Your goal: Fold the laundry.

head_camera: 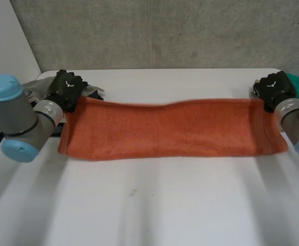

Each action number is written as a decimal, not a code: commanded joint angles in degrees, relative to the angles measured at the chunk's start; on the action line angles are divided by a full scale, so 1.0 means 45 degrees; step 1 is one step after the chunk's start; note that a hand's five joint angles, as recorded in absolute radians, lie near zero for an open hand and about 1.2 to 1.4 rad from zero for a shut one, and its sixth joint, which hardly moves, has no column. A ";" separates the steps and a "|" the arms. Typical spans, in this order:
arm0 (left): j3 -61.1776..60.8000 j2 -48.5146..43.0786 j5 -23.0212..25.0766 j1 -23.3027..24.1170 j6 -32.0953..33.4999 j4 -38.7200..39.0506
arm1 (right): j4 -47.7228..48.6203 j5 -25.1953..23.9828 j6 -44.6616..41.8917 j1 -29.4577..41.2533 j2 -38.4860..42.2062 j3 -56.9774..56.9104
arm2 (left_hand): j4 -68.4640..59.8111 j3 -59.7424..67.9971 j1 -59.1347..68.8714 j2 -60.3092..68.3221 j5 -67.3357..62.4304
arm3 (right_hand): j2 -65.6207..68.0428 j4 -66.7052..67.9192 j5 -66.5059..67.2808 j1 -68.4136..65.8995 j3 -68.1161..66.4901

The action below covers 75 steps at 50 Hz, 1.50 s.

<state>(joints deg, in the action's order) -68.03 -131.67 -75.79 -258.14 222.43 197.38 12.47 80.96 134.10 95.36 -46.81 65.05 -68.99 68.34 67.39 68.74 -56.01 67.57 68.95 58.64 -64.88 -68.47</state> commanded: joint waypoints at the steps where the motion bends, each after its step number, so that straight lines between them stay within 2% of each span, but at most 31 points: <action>1: 0.1406 -0.1228 -0.0444 0.0235 0.0103 -0.0776 | 0.0471 0.0815 -0.0094 0.0254 0.1573 -0.1506 | -0.2447 0.2591 0.2802 0.2501 -0.3108 | 0.2763 0.2456 0.2525 -0.3361 -0.2562; 3: 0.1582 -0.1443 -0.0483 0.0274 0.0104 -0.0913 | 0.0589 0.0972 -0.0055 0.0274 0.1749 -0.1682 | -0.2447 0.2591 0.2802 0.2501 -0.3108 | 0.2763 0.2456 0.2525 -0.3361 -0.2562; 5: 0.1622 -0.1483 -0.0444 0.0313 0.0045 -0.0933 | 0.0628 0.1148 -0.0054 0.0391 0.1964 -0.1858 | -0.2447 0.2591 0.2802 0.2501 -0.3108 | -0.2705 -0.3011 -0.2943 0.2107 0.2906; 6: 0.1583 -0.1483 -0.0386 0.0333 0.0025 -0.0952 | 0.0628 0.1207 -0.0074 0.0468 0.1984 -0.1878 | -0.0934 0.1078 0.1289 0.0988 -0.1595 | -0.5216 -0.5523 -0.5454 0.4618 0.5417; 7: 0.1544 -0.1444 -0.0366 0.0372 -0.0013 -0.0952 | 0.0667 0.1304 -0.0093 0.0585 0.2003 -0.1878 | 0.5594 -0.5451 -0.5239 -0.5540 0.4933 | -0.9460 -0.9766 -0.9698 0.8862 0.9661; 9: 0.1466 -0.1346 -0.0366 0.0430 -0.0014 -0.0933 | 0.0629 0.1460 -0.0094 0.0644 0.2003 -0.1859 | 1.1533 -1.1390 -1.1178 -1.1479 1.0872 | -1.2793 -1.3099 -1.3030 1.2195 1.2993; 10: 0.1388 -0.1249 -0.0404 0.0508 0.0044 -0.0836 | 0.0628 0.1539 -0.0094 0.0683 0.1984 -0.1839 | 1.3108 -1.2965 -1.2753 -1.3054 1.2447 | -1.2793 -1.3099 -1.3030 1.2195 1.2993; 17: 0.0822 -0.0293 -0.0463 0.0528 -0.0287 -0.0367 | 0.0004 0.1462 0.0433 0.0723 0.0717 -0.0825 | 1.3108 -1.2965 -1.2753 -1.3054 1.2447 | -1.2793 -1.3099 -1.3030 1.2195 1.2993; 21: 0.0081 0.0566 -0.0463 0.0587 -0.0755 -0.0367 | -0.0503 0.0780 0.1135 0.0489 -0.0513 0.0054 | 1.3108 -1.2965 -1.2753 -1.3054 1.2447 | -1.2793 -1.3099 -1.3030 1.2195 1.2993; 25: -0.0974 0.1484 -0.0385 0.0723 -0.1380 -0.0269 | -0.1323 -0.0411 0.1722 0.0021 -0.1861 0.0855 | 1.3108 -1.2965 -1.2753 -1.3054 1.2447 | -1.2793 -1.3099 -1.3030 1.2195 1.2993; 30: -0.2049 0.2169 -0.0132 0.0919 -0.1752 0.0121 | -0.3251 -0.1272 0.1801 -0.0817 -0.3150 0.1597 | 1.3108 -1.2965 -1.2753 -1.3054 1.2447 | -1.2793 -1.3099 -1.3030 1.2195 1.2993; 34: -0.2479 0.2403 -0.0053 0.0899 -0.1830 0.0258 | -0.5013 -0.1371 0.1606 -0.1346 -0.3426 0.1930 | 1.3108 -1.2965 -1.2753 -1.3054 1.2447 | -1.2793 -1.3099 -1.3030 1.2195 1.2993; 39: -0.2909 0.2599 -0.0014 0.0899 -0.1830 0.0317 | -0.6403 -0.1604 0.1079 -0.1952 -0.3446 0.2632 | 1.3108 -1.2965 -1.2753 -1.3054 1.2447 | -1.0926 -1.1232 -1.1163 1.0328 1.1126; 44: -0.2871 0.2463 -0.0053 0.0860 -0.1869 0.0492 | -0.4688 -0.2444 0.0844 -0.2499 -0.3212 0.3706 | 1.3108 -1.2965 -1.2753 -1.3054 1.2447 | -0.9878 -1.0184 -1.0116 0.9280 1.0078; 53: -0.2265 0.1720 -0.0190 0.0509 -0.1772 0.0415 | -0.2225 -0.2660 0.1195 -0.2734 -0.2568 0.4450 | 1.3108 -1.2965 -1.2753 -1.3054 1.2447 | -0.8532 -0.8838 -0.8769 0.7934 0.8732; 60: -0.2401 0.1935 -0.0249 0.0450 -0.1869 0.0181 | -0.1872 -0.2718 0.1176 -0.2812 -0.2020 0.4411 | 1.3108 -1.2965 -1.2753 -1.3054 1.2447 | -0.8120 -0.8426 -0.8358 0.7522 0.8320; 69: -0.3630 0.3144 -0.0170 0.0860 -0.2357 -0.0210 | -0.1716 -0.2972 0.1333 -0.2851 -0.2176 0.4664 | 1.3108 -1.2965 -1.2753 -1.3054 1.2447 | -0.5805 -0.6111 -0.6043 0.5207 0.6005; 75: -0.4256 0.3536 -0.0229 0.1094 -0.2689 -0.0327 | -0.1696 -0.3148 0.1391 -0.2871 -0.2196 0.4841 | 1.3108 -1.2965 -1.2753 -1.3054 1.2447 | -0.5503 -0.5810 -0.5741 0.4905 0.5704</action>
<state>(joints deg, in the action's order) -84.20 -117.78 -76.60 -254.31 211.80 196.36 4.80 67.67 140.15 82.50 -56.38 85.96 -11.62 12.12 10.73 11.97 -3.05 36.38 36.39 26.48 -36.35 -36.56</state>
